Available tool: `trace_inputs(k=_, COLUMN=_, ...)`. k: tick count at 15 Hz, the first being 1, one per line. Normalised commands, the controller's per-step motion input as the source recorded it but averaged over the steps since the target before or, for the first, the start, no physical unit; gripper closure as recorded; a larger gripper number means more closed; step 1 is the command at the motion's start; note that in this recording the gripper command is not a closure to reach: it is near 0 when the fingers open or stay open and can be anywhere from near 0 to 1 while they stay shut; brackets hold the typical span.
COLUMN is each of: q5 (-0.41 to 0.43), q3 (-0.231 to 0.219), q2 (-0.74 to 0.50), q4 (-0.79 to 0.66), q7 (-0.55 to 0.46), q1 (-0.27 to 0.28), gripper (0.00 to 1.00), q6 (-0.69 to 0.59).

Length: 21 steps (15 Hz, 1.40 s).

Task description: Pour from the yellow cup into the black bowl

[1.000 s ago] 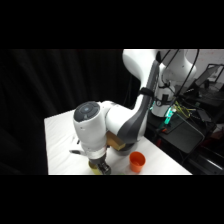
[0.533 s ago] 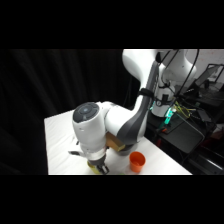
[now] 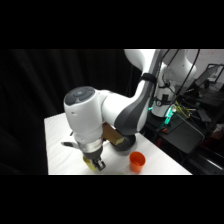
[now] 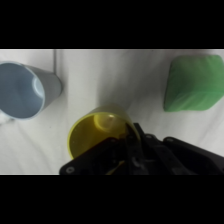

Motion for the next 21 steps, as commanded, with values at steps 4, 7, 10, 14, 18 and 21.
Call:
trace_inputs(k=4, q5=0.129, q3=0.036, q2=-0.69, q4=-0.37, q7=0.01, q1=-0.062, gripper=0.08, q6=-0.29)
trace_inputs(k=7, q5=0.129, q3=0.082, q2=-0.75, q4=-0.61, q7=0.01, q1=-0.070, gripper=0.08, q6=-0.15)
trace_inputs(k=10, q5=0.137, q3=0.110, q2=-0.69, q4=-0.76, q7=0.00, q1=-0.082, gripper=0.08, q6=0.01)
trace_inputs(k=14, q5=0.333, q3=0.133, q2=-0.61, q4=-0.75, q7=-0.28, q1=-0.156, gripper=0.07, q6=0.14)
trace_inputs(k=18, q5=0.574, q3=0.065, q2=-0.31, q4=-0.31, q7=-0.84, q1=-0.232, gripper=0.08, q6=-0.16)
trace_inputs(k=21, q5=0.492, q3=-0.015, q2=-0.10, q4=-0.02, q7=-0.97, q1=-0.231, gripper=0.08, q6=-0.40)
